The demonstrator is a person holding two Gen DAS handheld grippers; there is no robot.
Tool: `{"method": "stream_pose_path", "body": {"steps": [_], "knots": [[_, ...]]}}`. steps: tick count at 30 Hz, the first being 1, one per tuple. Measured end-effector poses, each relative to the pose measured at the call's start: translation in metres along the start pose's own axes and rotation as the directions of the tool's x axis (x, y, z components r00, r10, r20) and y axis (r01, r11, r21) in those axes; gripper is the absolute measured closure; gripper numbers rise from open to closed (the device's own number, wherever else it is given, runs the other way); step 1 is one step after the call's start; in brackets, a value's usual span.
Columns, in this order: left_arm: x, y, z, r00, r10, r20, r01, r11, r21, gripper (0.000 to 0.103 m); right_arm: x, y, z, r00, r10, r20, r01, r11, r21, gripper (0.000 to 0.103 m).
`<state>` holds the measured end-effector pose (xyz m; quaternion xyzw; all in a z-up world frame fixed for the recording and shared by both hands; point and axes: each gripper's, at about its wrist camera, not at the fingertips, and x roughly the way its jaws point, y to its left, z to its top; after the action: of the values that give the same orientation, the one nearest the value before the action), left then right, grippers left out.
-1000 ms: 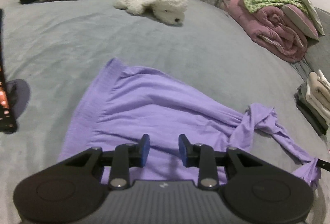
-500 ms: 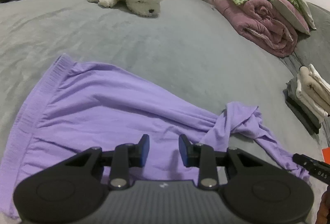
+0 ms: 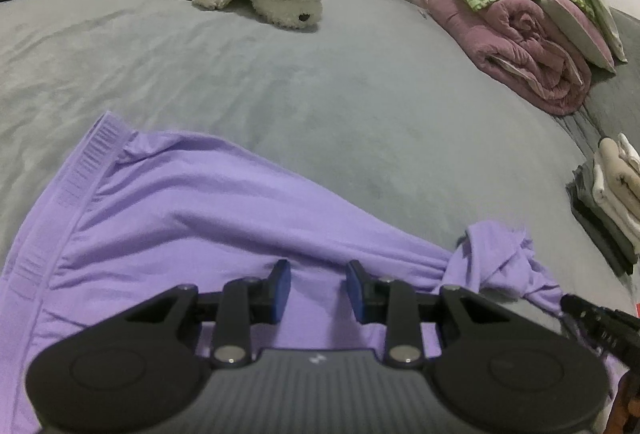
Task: Fold clothes
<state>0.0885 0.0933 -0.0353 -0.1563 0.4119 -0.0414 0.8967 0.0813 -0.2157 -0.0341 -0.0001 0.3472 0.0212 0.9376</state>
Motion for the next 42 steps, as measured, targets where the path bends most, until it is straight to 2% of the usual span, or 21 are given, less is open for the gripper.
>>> {"method": "stream_pose_path", "body": {"steps": [3,7,12,16,17,18,21,22,26,27,28,29,31,37,42], "knots": [[0.004,0.000,0.002,1.000,-0.002,0.005,0.002,1.000,-0.010,0.071,-0.001,-0.009,0.008,0.997,-0.056,0.062,0.054,0.998,0.043,0.097],[0.005,0.000,0.003,1.000,-0.007,0.015,0.007,1.000,-0.017,0.071,-0.007,-0.019,0.018,0.979,-0.133,0.154,0.120,0.988,0.096,0.098],[0.007,0.001,0.005,1.000,-0.012,0.029,0.013,1.000,-0.025,0.071,-0.014,-0.029,0.029,0.943,-0.205,0.264,0.169,0.974,0.150,0.101],[0.008,0.002,0.006,0.999,-0.017,0.039,0.018,0.999,-0.032,0.072,-0.023,-0.039,0.033,0.893,-0.265,0.363,0.206,0.959,0.192,0.103],[0.008,0.002,0.007,0.999,-0.018,0.041,0.020,0.999,-0.034,0.072,-0.024,-0.042,0.033,0.886,-0.271,0.377,0.207,0.958,0.200,0.103],[0.008,0.002,0.008,0.999,-0.019,0.042,0.021,0.999,-0.036,0.072,-0.024,-0.044,0.034,0.891,-0.264,0.369,0.202,0.959,0.200,0.103],[0.006,0.002,0.012,0.999,-0.019,0.048,0.020,0.999,-0.029,0.071,-0.020,-0.040,0.033,0.918,-0.210,0.335,0.161,0.972,0.170,0.100],[0.003,0.005,0.015,0.998,-0.010,0.057,0.012,0.999,-0.031,0.071,-0.019,-0.037,0.032,0.928,-0.188,0.322,0.144,0.977,0.157,0.091],[-0.005,0.020,0.026,0.995,0.042,0.094,-0.037,0.998,-0.056,0.068,-0.014,-0.026,0.030,0.959,-0.100,0.267,0.074,0.992,0.107,0.085],[-0.006,0.024,0.029,0.993,0.059,0.103,-0.052,0.996,-0.066,0.066,-0.013,-0.023,0.029,0.965,-0.078,0.252,0.056,0.994,0.095,0.081],[-0.007,0.029,0.031,0.991,0.082,0.109,-0.074,0.995,-0.070,0.065,-0.012,-0.021,0.028,0.970,-0.056,0.237,0.037,0.996,0.084,0.067],[-0.008,0.034,0.033,0.988,0.106,0.115,-0.099,0.993,-0.072,0.062,-0.011,-0.018,0.028,0.975,-0.034,0.221,0.019,0.997,0.073,0.059],[-0.009,0.045,0.037,0.980,0.156,0.125,-0.147,0.986,-0.076,0.058,-0.008,-0.012,0.026,0.982,0.009,0.189,-0.019,0.998,0.051,0.059],[-0.012,0.074,0.047,0.943,0.295,0.152,-0.284,0.955,-0.088,0.055,-0.008,0.013,0.021,0.984,0.147,0.099,-0.143,0.988,-0.051,0.059],[-0.008,0.091,0.049,0.948,0.291,0.133,-0.279,0.955,-0.100,0.055,-0.012,0.045,0.028,0.961,0.273,0.037,-0.267,0.956,-0.123,0.059]]}}
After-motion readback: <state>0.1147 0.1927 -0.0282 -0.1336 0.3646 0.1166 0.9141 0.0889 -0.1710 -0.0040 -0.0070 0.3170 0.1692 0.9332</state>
